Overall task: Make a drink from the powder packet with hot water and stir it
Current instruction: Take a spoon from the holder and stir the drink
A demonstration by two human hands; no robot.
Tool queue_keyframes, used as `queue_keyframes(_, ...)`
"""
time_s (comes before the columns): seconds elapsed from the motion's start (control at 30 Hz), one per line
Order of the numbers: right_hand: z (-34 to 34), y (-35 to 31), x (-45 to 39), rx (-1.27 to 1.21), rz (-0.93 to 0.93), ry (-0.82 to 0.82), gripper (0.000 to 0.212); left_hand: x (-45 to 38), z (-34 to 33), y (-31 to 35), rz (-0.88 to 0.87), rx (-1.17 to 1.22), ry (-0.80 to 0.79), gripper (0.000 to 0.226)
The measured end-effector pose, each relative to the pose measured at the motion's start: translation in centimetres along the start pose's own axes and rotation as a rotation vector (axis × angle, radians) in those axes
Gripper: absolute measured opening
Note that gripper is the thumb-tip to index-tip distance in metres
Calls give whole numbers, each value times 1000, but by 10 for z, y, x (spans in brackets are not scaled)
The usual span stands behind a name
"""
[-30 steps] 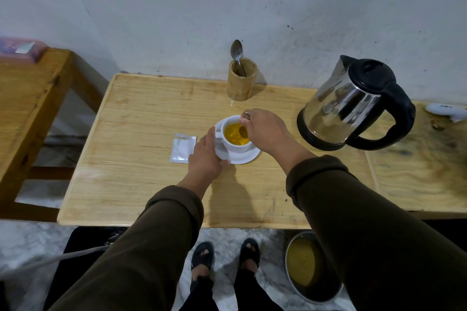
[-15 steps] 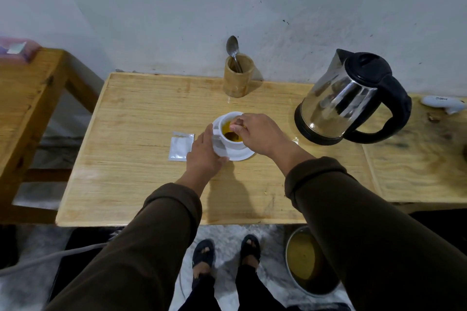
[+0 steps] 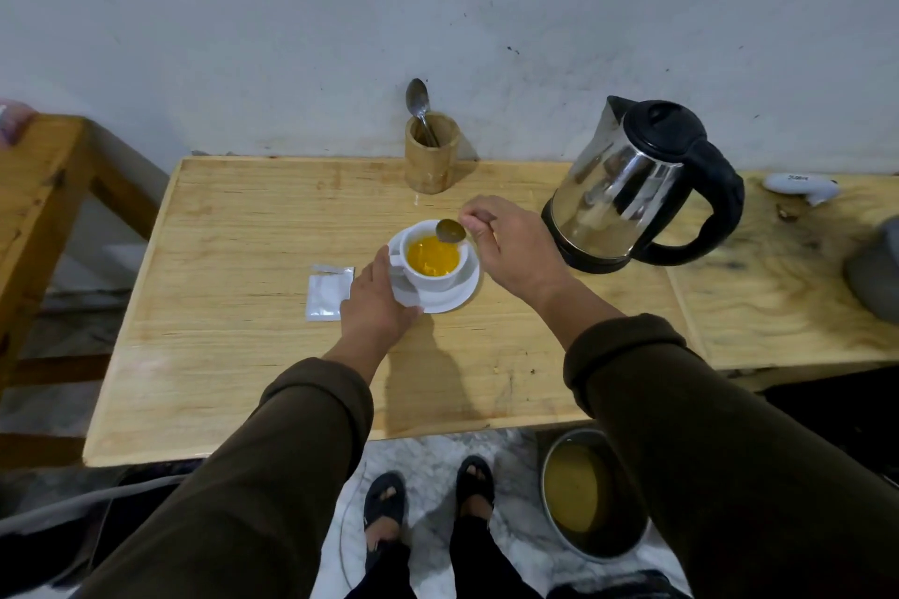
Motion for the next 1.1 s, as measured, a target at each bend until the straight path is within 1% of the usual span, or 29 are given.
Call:
queue_keyframes(0.07,11,3,3,24,18,89,21,0,0,0,-3,-3,1,97)
queue_keyframes(0.13,17,6,8,78,37,134,24,-1,-1,-1,-3,-6,6,96)
queue_keyframes(0.23,19,12,19,195,38,152,34,-2,-1,-2,1,-11,15,96)
queue_keyframes(0.27,17,16,24,250,41,141,33,-2,-1,-2,2,-13,16,96)
queue_keyframes(0.37,6,29,43,377,44,75,14,-3,-3,-2,6,-14,12,96)
queue_keyframes(0.4,1,35,50,405,34,45,13,-3,-3,-3,6,-7,12,96)
queue_keyframes(0.6,-44,54,78,550,-32,-223,20,-7,-3,-6,9,8,17,98)
queue_keyframes(0.7,-57,52,79,603,-19,-289,30,-9,-4,-6,2,8,24,97)
queue_keyframes(0.73,-59,51,80,613,-15,-294,28,-9,-3,-6,-2,14,26,98)
queue_keyframes(0.77,-61,50,81,622,-5,-300,21,-9,-3,-6,-8,18,28,98)
queue_keyframes(0.8,-63,49,82,621,10,-318,10,-9,-3,-6,-12,18,32,99)
queue_keyframes(0.83,-68,50,83,608,23,-339,8,-10,-3,-6,-17,17,36,99)
queue_keyframes(0.87,-73,52,85,608,32,-380,20,-10,-4,-6,-20,18,36,99)
queue_keyframes(0.9,-77,55,87,614,29,-417,28,-11,-4,-6,-22,22,36,99)
queue_keyframes(0.93,-80,58,89,620,18,-434,31,-11,-4,-7,-25,26,34,99)
queue_keyframes(1.03,-83,61,91,621,7,-436,29,-12,-4,-6,-56,43,41,100)
queue_keyframes(1.07,-85,61,91,595,9,-440,25,-12,-4,-6,-59,43,39,100)
queue_keyframes(1.1,-88,64,93,544,-9,-455,26,-12,-5,-6,-64,44,41,101)
Point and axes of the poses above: each hand's wrist, its own x-axis away from the middle knuckle, its own z-axis out of the back of the hand, y = z × x, the point moved 9 cm from there along -x, towards the middle knuckle, and after that the axes turned 14 degrees about z, right-handed, at the moved point
